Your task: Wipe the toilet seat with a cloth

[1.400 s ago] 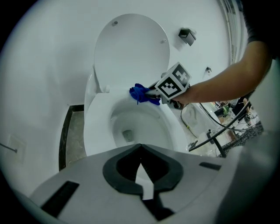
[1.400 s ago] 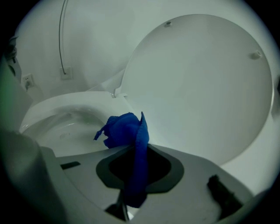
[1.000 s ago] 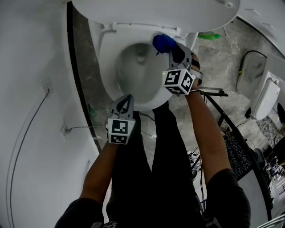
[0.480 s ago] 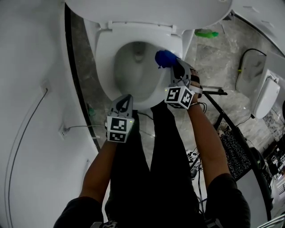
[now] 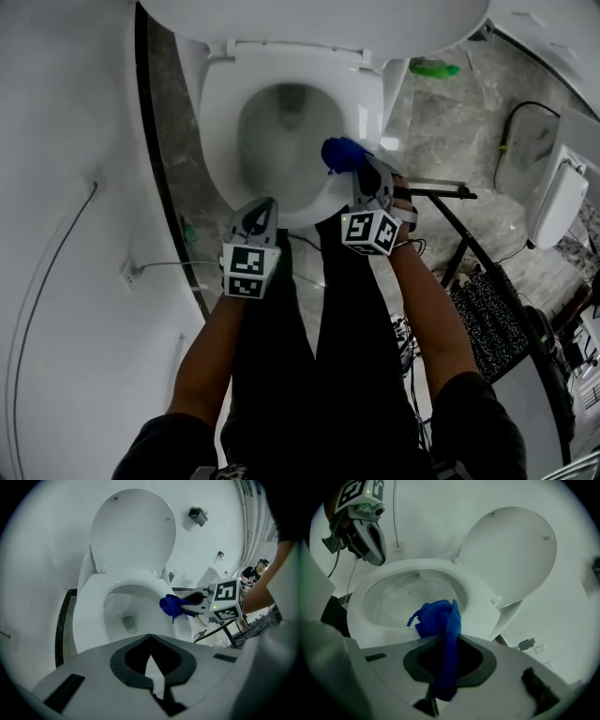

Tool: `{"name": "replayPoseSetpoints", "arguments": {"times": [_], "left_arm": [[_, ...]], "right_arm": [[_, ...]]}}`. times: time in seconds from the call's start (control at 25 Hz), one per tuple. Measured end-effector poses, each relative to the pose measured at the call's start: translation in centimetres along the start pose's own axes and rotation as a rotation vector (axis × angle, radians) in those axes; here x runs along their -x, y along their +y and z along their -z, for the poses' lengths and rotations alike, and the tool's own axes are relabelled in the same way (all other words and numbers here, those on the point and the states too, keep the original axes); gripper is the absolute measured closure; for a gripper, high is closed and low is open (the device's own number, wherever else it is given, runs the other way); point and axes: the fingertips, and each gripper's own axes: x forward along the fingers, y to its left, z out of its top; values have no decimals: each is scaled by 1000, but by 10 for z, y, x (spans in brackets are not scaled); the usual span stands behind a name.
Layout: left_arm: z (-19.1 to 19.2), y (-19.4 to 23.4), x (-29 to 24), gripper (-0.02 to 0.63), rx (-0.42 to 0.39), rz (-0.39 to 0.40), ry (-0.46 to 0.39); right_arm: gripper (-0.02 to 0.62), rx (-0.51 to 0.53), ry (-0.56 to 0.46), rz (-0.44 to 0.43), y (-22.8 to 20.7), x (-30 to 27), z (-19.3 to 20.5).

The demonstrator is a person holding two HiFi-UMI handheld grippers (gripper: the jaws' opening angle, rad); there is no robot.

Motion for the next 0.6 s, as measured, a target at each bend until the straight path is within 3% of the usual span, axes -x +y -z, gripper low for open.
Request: {"name": "replayPoseSetpoints", "arguments": {"times": [0.6], "left_arm": [[16,19,9,597,51,-31,6]], "right_arm": [[532,-32,74,-229,66,27,12]]}}
